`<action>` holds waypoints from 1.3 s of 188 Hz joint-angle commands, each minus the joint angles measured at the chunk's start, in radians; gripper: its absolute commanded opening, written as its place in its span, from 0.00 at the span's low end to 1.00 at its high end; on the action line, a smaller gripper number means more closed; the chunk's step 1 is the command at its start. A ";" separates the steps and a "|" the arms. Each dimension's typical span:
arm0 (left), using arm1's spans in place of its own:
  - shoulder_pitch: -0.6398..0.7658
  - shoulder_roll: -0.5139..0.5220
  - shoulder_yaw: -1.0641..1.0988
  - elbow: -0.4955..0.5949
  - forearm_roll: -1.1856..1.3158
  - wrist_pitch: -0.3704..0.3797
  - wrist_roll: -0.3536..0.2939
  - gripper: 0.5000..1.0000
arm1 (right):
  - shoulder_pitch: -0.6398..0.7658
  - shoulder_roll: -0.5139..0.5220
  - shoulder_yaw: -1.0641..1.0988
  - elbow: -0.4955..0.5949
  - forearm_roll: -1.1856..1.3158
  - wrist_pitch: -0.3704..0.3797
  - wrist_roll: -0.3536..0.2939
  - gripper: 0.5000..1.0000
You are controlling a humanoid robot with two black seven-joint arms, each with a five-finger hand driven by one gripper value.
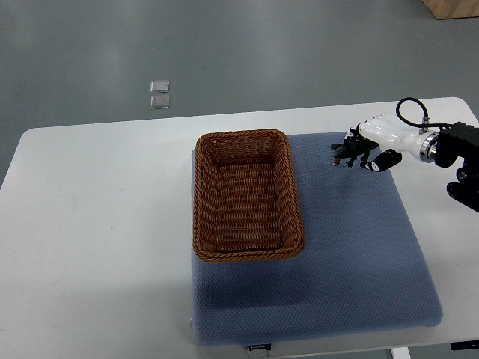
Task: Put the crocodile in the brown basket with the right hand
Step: 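Lift the crocodile and carry it over the wicker basket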
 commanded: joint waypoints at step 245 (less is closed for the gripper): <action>0.000 0.000 0.000 0.000 0.000 0.000 0.000 1.00 | 0.072 0.218 -0.084 0.306 -0.036 -0.058 0.021 0.23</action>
